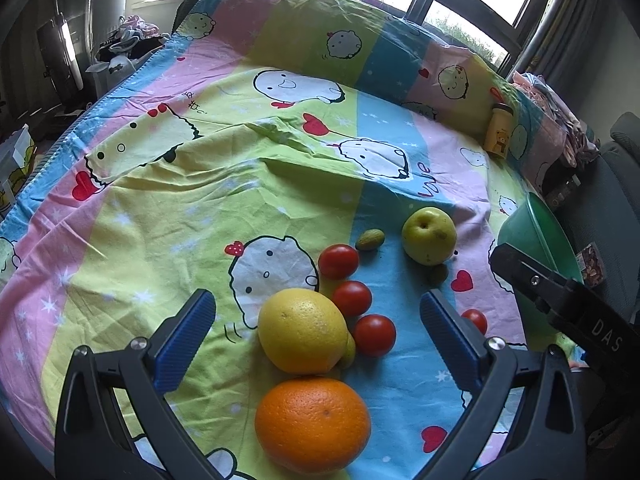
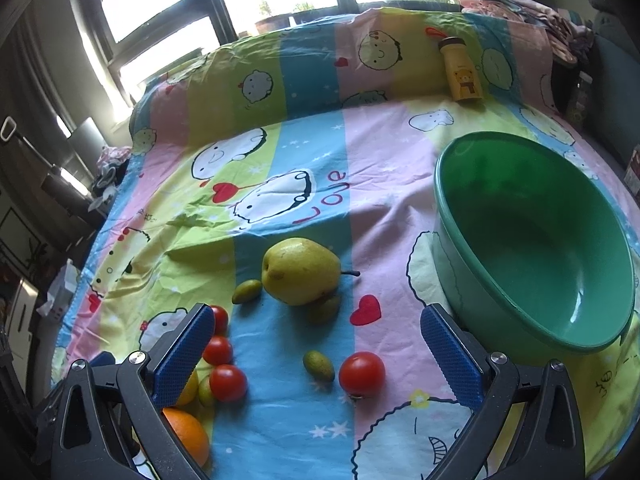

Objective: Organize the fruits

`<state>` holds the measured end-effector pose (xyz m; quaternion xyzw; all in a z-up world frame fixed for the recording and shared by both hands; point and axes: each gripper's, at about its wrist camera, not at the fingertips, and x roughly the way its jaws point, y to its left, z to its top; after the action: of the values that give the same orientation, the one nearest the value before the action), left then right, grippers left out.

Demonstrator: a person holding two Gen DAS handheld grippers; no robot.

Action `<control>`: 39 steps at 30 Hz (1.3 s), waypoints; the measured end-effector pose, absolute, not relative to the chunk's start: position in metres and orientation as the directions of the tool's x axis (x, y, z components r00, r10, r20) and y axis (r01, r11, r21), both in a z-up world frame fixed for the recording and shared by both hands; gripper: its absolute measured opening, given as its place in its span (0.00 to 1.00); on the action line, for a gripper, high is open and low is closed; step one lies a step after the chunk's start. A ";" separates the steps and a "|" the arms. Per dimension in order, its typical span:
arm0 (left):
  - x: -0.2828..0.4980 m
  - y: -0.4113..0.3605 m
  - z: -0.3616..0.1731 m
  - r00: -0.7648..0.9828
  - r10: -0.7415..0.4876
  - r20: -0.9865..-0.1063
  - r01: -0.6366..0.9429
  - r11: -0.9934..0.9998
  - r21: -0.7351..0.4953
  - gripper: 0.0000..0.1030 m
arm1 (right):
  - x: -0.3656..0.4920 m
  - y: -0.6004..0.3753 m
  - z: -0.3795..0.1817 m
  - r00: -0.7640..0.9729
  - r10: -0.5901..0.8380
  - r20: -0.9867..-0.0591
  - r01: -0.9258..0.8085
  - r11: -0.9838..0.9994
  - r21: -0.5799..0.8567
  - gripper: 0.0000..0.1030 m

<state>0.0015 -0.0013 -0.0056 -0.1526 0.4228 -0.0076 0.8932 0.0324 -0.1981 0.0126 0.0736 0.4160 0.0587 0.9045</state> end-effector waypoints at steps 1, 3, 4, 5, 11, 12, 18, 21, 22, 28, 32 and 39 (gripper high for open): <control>0.001 -0.001 -0.006 0.641 -0.144 -0.754 -0.119 0.952 -0.282 0.99 | 0.033 -0.198 0.013 0.646 0.168 -0.745 -0.046 0.982 0.181 1.00; 0.001 0.000 -0.006 0.639 -0.143 -0.755 -0.124 0.951 -0.285 0.99 | 0.033 -0.199 0.013 0.647 0.168 -0.744 -0.048 0.983 0.180 1.00; 0.001 0.001 -0.005 0.643 -0.142 -0.753 -0.126 0.950 -0.287 0.99 | 0.032 -0.198 0.013 0.648 0.166 -0.743 -0.047 0.983 0.178 1.00; 0.001 0.001 -0.004 0.647 -0.143 -0.749 -0.127 0.949 -0.290 0.99 | 0.032 -0.198 0.014 0.649 0.163 -0.743 -0.044 0.983 0.177 1.00; 0.001 0.006 -0.005 0.636 -0.156 -0.756 -0.134 0.942 -0.308 0.99 | 0.031 -0.204 0.017 0.657 0.157 -0.738 -0.033 0.983 0.180 1.00; 0.001 0.007 -0.005 0.633 -0.165 -0.756 -0.132 0.940 -0.315 0.99 | 0.031 -0.205 0.018 0.660 0.158 -0.735 -0.032 0.983 0.183 1.00; -0.003 0.009 -0.001 0.655 -0.167 -0.737 -0.140 0.932 -0.336 0.99 | 0.030 -0.213 0.021 0.667 0.170 -0.726 -0.022 0.978 0.209 1.00; -0.004 0.008 0.002 0.663 -0.141 -0.735 -0.142 0.940 -0.309 0.99 | 0.031 -0.216 0.020 0.663 0.180 -0.727 -0.018 0.974 0.226 1.00; -0.003 0.008 0.002 0.663 -0.138 -0.736 -0.140 0.943 -0.303 0.99 | 0.031 -0.216 0.020 0.661 0.188 -0.727 -0.018 0.972 0.234 1.00; 0.000 0.009 -0.001 0.644 -0.159 -0.748 -0.133 0.940 -0.314 0.99 | 0.031 -0.217 0.020 0.661 0.190 -0.726 -0.018 0.971 0.238 1.00; -0.001 0.009 0.000 0.652 -0.165 -0.740 -0.127 0.938 -0.321 0.99 | 0.030 -0.218 0.021 0.665 0.230 -0.711 -0.037 0.960 0.276 1.00; 0.000 0.008 -0.001 0.620 -0.227 -0.751 -0.098 0.928 -0.361 0.99 | 0.031 -0.217 0.019 0.644 0.278 -0.713 -0.059 0.947 0.316 1.00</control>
<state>0.0004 0.0078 -0.0010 -0.1867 0.4343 -0.0367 0.8804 0.0311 -0.2168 0.0187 0.1332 0.4114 0.0938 0.8968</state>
